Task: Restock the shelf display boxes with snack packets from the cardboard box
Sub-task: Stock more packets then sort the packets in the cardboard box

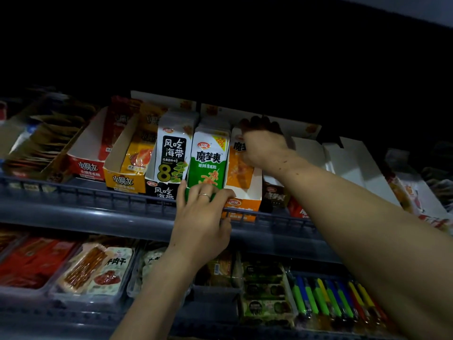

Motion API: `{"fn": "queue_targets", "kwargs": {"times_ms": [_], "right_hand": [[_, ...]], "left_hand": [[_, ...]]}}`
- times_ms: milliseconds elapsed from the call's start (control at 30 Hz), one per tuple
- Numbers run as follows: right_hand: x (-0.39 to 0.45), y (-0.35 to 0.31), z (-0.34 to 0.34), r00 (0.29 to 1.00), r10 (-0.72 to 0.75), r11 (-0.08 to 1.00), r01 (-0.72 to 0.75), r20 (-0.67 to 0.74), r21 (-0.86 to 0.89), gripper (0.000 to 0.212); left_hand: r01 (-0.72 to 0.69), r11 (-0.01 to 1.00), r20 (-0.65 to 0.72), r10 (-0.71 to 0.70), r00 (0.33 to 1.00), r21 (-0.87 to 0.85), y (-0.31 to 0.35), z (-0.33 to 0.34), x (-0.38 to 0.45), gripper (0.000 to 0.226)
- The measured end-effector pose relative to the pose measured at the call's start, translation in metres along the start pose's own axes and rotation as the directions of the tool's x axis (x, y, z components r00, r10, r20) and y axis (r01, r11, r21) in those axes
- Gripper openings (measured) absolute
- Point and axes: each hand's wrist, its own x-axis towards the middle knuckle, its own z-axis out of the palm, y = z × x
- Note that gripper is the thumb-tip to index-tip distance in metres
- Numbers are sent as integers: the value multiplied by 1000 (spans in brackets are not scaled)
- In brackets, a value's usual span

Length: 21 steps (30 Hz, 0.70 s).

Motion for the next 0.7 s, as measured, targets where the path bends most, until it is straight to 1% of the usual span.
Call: {"fn": "queue_targets", "kwargs": {"times_ms": [100,233,367,467,533,600,700], "right_hand": [[1,0,5,996,-6,998,1,-85,-59,69],[-9,-4,4,986,-19,1000,16,-165,-20,63],[-22,-10,0,981,-52,998,58,-188,27,50],[-28,-8,-5,979,-34,998,44,-201,41,49],[-31,-3,-10,977,-27,999,31,-210,13,49],[-33,2,-14,983,-48,999,47,-179,-9,47],[-37,3,-14,992,-123,991,121,-26,-61,40]], "left_hand": [[-1,1000,3,1,1000,7,0,0,0,48],[4,1000,14,-4,1000,10,0,-1,0,47],[6,1000,15,-7,1000,22,0,-1,1,48],[6,999,13,-6,1000,35,0,-1,0,48],[5,999,23,-6,1000,46,1,-1,0,49],[5,998,35,-7,999,60,1,-2,0,49],[9,998,45,-12,999,70,2,-3,1,49]]}}
